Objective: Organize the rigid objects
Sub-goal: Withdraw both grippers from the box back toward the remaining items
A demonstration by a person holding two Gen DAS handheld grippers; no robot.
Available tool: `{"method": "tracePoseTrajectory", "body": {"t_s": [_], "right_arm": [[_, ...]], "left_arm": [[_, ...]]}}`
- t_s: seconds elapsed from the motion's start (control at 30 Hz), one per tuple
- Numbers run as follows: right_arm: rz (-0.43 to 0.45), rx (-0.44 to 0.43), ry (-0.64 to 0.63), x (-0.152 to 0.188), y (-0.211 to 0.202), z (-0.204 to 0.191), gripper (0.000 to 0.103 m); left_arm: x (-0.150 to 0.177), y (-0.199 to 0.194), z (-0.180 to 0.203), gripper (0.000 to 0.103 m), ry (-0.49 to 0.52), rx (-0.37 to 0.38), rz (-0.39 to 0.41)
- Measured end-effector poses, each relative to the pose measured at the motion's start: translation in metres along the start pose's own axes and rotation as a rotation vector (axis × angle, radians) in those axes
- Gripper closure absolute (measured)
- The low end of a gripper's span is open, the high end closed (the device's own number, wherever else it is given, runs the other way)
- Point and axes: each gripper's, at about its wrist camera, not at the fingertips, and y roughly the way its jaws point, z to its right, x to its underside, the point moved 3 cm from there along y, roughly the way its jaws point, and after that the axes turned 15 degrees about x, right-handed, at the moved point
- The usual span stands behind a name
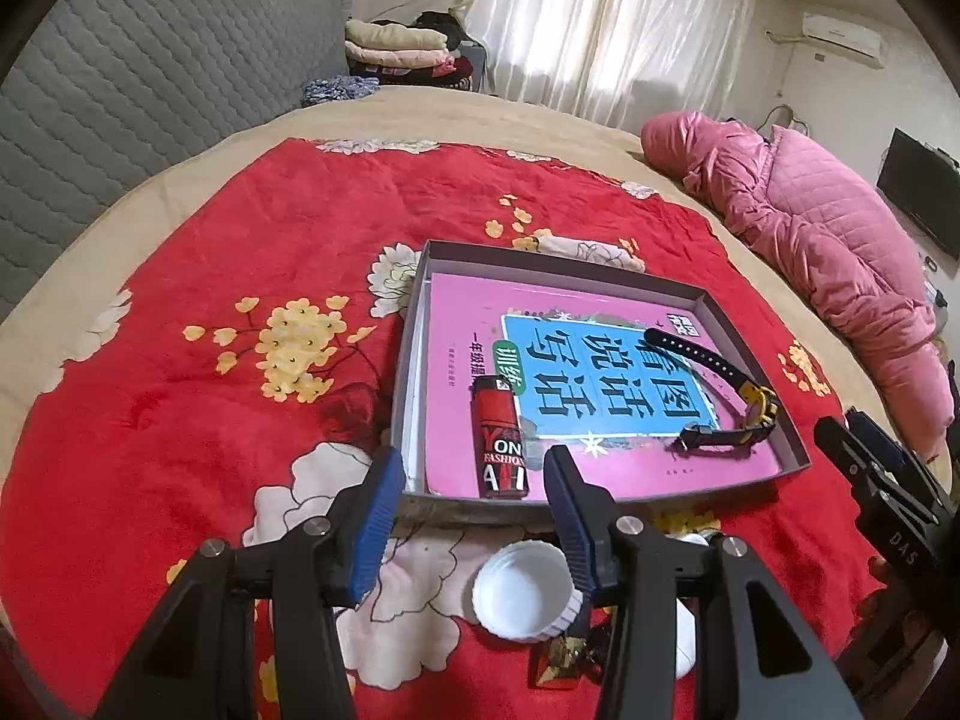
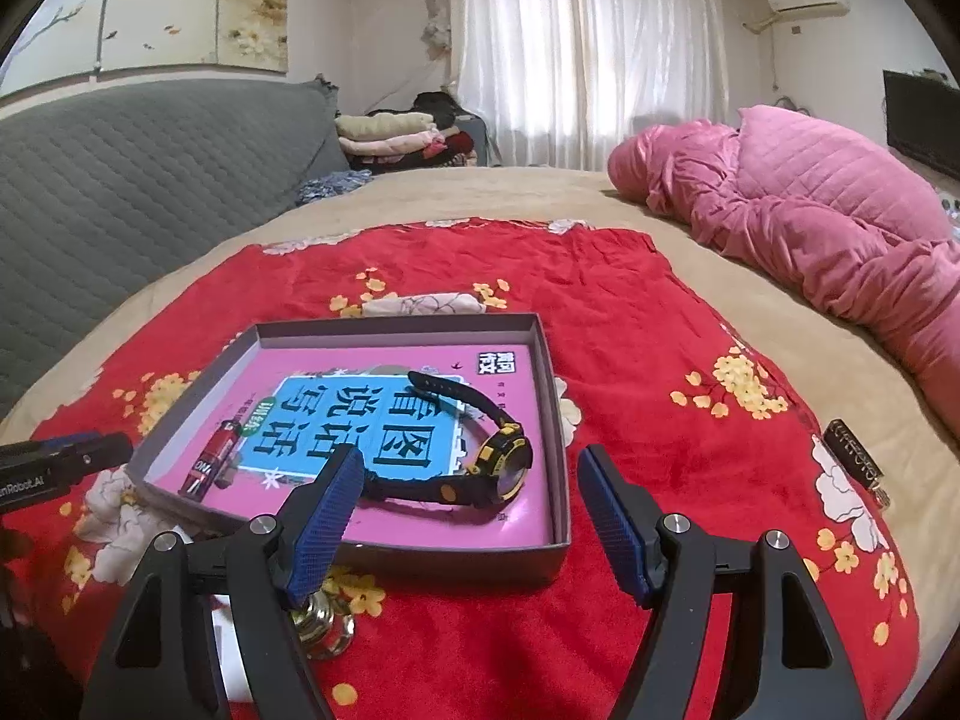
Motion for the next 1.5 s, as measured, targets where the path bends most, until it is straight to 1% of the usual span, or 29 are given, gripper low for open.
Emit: {"method": "tracePoseTrajectory", "body": {"t_s": [0.2,0.57,0.77,1.03,1.33,1.5], "right_arm": [[0.003,-0.01,-0.006,0.002,-0.013,0.0,0.028],[-0.01,-0.013,-0.012,0.01,-0.034,0.004,0.028],[-0.008,-0.019,-0.021,0.013,-0.043,0.004,0.028],[-0.032,-0.037,-0.033,0.018,-0.044,-0.003,0.028],[-0.061,-0.067,-0.059,0.026,-0.045,-0.013,0.028],[-0.078,-0.086,-0.084,0.033,-0.047,-0.019,0.028]], "left_arm": [[0.004,-0.006,0.009,0.054,0.013,0.019,-0.009],[0.015,-0.018,0.019,0.054,0.036,0.029,-0.016],[0.021,-0.02,0.024,0.053,0.04,0.042,-0.035],[0.027,-0.016,0.029,0.053,0.052,0.056,-0.06],[0.033,-0.011,0.027,0.053,0.053,0.036,-0.094],[0.04,-0.011,0.028,0.053,0.06,0.038,-0.113]]}}
